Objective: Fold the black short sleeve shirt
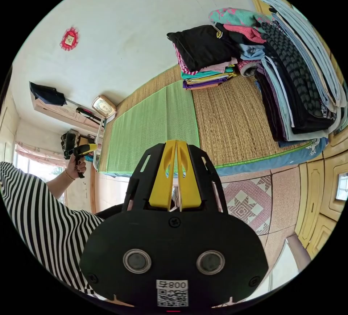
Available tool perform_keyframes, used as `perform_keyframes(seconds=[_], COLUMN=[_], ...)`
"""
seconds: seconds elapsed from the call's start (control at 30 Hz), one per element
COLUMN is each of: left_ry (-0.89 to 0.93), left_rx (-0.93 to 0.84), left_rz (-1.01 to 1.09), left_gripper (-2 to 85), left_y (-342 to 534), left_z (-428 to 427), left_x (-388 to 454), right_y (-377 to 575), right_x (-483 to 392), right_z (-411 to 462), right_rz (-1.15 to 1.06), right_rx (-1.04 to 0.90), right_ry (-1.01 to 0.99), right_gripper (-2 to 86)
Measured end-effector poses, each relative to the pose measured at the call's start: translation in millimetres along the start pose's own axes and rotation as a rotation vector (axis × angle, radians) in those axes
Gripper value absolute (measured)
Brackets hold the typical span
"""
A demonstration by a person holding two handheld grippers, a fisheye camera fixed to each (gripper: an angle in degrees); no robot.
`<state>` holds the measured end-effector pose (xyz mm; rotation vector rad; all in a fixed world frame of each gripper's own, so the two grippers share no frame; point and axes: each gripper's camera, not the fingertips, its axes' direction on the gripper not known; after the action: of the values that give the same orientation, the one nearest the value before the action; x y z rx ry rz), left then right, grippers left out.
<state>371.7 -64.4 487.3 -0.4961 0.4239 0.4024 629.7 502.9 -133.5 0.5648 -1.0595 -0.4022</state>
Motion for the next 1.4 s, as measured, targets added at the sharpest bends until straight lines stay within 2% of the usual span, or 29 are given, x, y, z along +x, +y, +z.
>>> perform_keyframes(seconds=[0.37, 0.63, 0.8, 1.07, 1.4], left_ry=[0.024, 0.104, 0.176, 0.237, 0.312], left_rx=[0.067, 0.049, 0.027, -0.078, -0.105], left_rz=[-0.032, -0.028, 0.039, 0.117, 0.027], left_gripper=[0.1, 0.2, 0.8, 2.9, 4.8], left_y=[-17.8, -66.1, -125.2, -216.2, -266.2], left_z=[-67.8, -117.0, -141.0, -122.8, -83.3], left_x=[-39.3, -107.4, -138.8, -148.8, -165.5], right_y=[-60.1, -139.4, -224.1, -377.3, -559.6], right_x=[-14.2, -43.5, -47.8, -18.0, 28.2], right_z=[73.5, 155.6, 196.7, 222.0, 274.7], right_rz=[-0.037, -0.003, 0.007, -0.029, -0.123], right_rx=[-0.01, 0.018, 0.099, 0.203, 0.26], right_ry=[0.004, 0.109, 0.178, 0.26, 0.367], right_gripper=[0.1, 1.6, 4.9, 7.7, 9.4])
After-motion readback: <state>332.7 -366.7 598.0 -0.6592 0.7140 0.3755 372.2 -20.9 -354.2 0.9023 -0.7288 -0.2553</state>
